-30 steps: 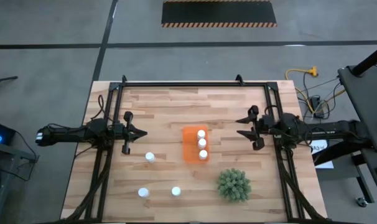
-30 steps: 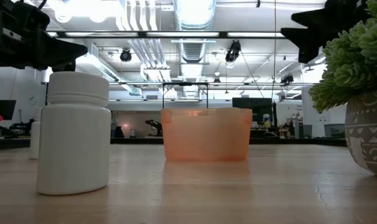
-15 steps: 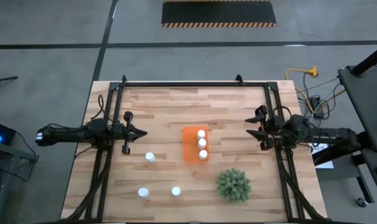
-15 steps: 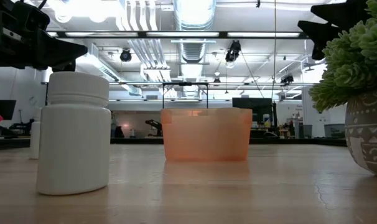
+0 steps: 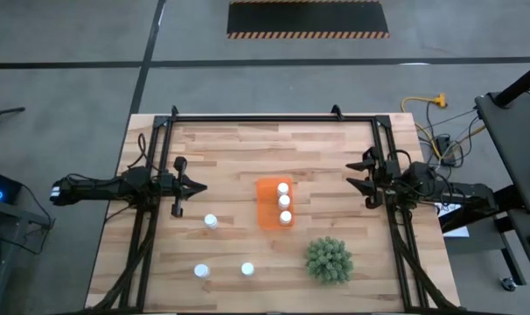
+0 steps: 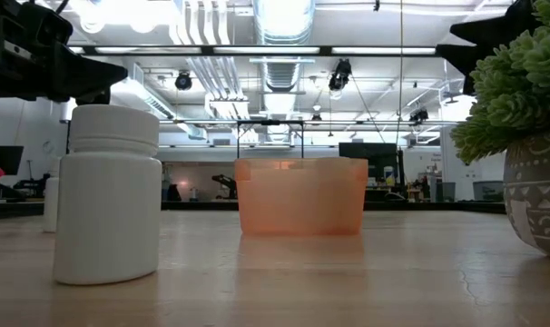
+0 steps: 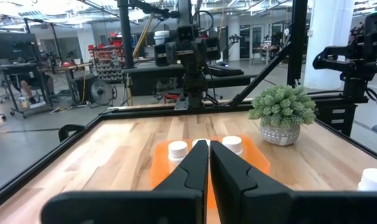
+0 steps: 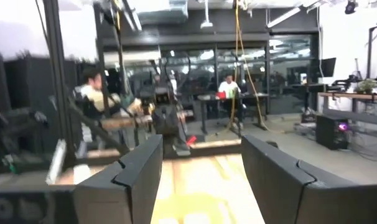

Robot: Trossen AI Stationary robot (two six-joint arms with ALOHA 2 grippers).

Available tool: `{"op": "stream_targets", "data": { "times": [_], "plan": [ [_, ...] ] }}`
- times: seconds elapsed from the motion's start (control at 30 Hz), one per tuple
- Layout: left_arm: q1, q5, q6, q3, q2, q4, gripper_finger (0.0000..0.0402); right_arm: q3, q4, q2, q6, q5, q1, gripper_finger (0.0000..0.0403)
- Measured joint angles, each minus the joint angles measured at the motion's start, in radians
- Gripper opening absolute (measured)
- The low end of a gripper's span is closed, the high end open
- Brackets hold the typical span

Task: Pick and place pill bottles into a basket
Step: Put the white pill bottle into the orange bin

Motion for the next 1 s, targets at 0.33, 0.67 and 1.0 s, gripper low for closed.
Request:
{"op": "stream_targets", "data": {
  "times": [0.33,0.67,1.0],
  "plan": [
    [0.000,0.001,0.000,0.000,-0.001,0.000,0.0000,0.000,-0.126,0.001,-0.050,0.001,-0.001,0.0206],
    [0.000,0.000,0.000,0.000,-0.001,0.000,0.0000,0.000,-0.236,0.009,-0.131,0.102,-0.001,0.0206],
    [0.000,0.000,0.000,0.000,-0.001,0.000,0.0000,0.000,-0.235,0.009,-0.131,0.102,-0.001,0.0206]
  ]
}}
